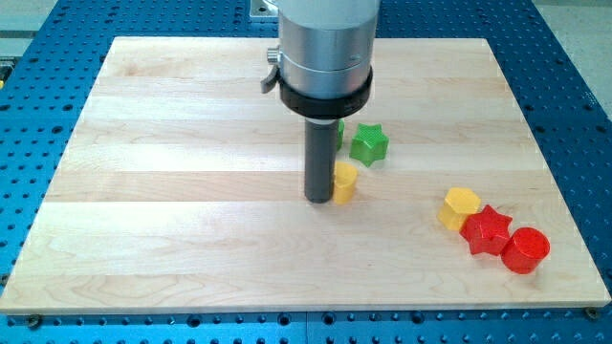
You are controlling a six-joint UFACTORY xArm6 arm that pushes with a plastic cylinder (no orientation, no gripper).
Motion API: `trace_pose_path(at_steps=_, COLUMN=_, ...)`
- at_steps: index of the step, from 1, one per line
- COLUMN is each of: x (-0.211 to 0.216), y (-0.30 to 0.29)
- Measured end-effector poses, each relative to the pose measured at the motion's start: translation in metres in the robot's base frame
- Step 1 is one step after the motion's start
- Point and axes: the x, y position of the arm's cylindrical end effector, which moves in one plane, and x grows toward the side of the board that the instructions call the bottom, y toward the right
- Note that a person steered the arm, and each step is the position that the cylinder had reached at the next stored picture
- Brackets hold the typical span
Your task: Move the heart to the left of hexagon
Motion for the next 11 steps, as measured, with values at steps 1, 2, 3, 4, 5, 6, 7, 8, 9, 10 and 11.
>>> trace_pose_path(at_steps=1, x=0.005, y=0.056)
trace_pose_path(at_steps=2, x=0.003, y=0.017)
trace_pose_path(at_steps=3, x=0.001, y=0.001)
trace_pose_path(at_steps=4, x=-0.005, y=-0.002)
trace_pose_path(at_steps=5, x=-0.041, y=-0.016)
trace_pose_path(at_steps=6, x=-0.053, y=-0.014)
trace_pose_path(at_steps=7, x=-0.051, y=0.006)
trace_pose_path(at_steps=8, x=-0.035, y=0.056)
trace_pose_path(at_steps=9, x=-0.018, y=0.117)
trace_pose_path(at_steps=10, x=-0.012, y=0.117)
trace_pose_path(at_steps=11, x=-0.046, y=0.085)
